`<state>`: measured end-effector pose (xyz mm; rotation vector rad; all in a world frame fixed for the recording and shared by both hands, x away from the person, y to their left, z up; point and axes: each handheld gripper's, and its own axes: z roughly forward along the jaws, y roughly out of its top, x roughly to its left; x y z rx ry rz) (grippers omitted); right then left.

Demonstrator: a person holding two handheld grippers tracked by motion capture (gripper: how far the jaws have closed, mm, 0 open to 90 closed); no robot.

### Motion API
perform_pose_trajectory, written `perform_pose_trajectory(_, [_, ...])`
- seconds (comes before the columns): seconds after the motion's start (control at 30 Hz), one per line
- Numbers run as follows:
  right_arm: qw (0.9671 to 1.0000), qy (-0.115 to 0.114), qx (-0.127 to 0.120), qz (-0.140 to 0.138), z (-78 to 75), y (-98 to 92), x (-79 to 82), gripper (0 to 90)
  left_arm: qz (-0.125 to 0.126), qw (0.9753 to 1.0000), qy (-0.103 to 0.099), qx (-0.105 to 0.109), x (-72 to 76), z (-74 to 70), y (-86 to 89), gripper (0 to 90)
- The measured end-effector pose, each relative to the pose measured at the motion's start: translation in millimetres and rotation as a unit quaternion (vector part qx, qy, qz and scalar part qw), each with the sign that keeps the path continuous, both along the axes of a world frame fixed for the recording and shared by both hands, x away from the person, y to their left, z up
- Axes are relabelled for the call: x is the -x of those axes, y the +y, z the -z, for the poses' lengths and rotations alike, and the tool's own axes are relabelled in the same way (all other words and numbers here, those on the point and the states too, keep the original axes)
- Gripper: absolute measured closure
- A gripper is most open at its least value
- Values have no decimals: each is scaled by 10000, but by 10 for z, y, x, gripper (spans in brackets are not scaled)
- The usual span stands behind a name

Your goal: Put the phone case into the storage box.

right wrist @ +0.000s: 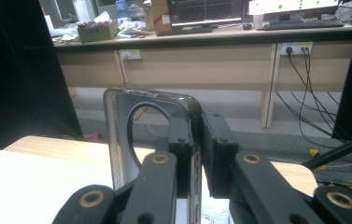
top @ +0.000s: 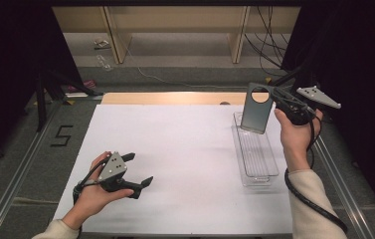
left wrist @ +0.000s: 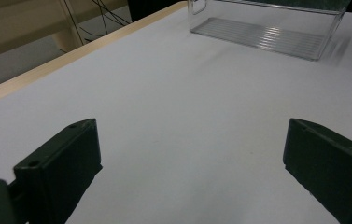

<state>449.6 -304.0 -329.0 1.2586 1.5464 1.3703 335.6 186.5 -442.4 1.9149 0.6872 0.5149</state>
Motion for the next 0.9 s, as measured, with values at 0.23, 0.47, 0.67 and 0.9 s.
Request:
perform_pose_trajectory(0.23, [10000, 19, 13, 13, 22, -1, -26, 832, 0, 10000, -4, 4, -3, 0, 0, 37])
perform_pose_trajectory(0.47, [10000, 20, -14, 51, 21, -37, -38, 832, 1, 10000, -7, 6, -4, -2, 0, 37])
perform_pose_trajectory(0.67, [10000, 36, -7, 46, 34, -36, -55, 832, 1, 10000, -5, 8, -3, -1, 0, 37])
perform_pose_trajectory(0.9, [10000, 42, 15, 34, 42, -21, -84, 832, -3, 10000, -9, 17, -4, -2, 7, 37])
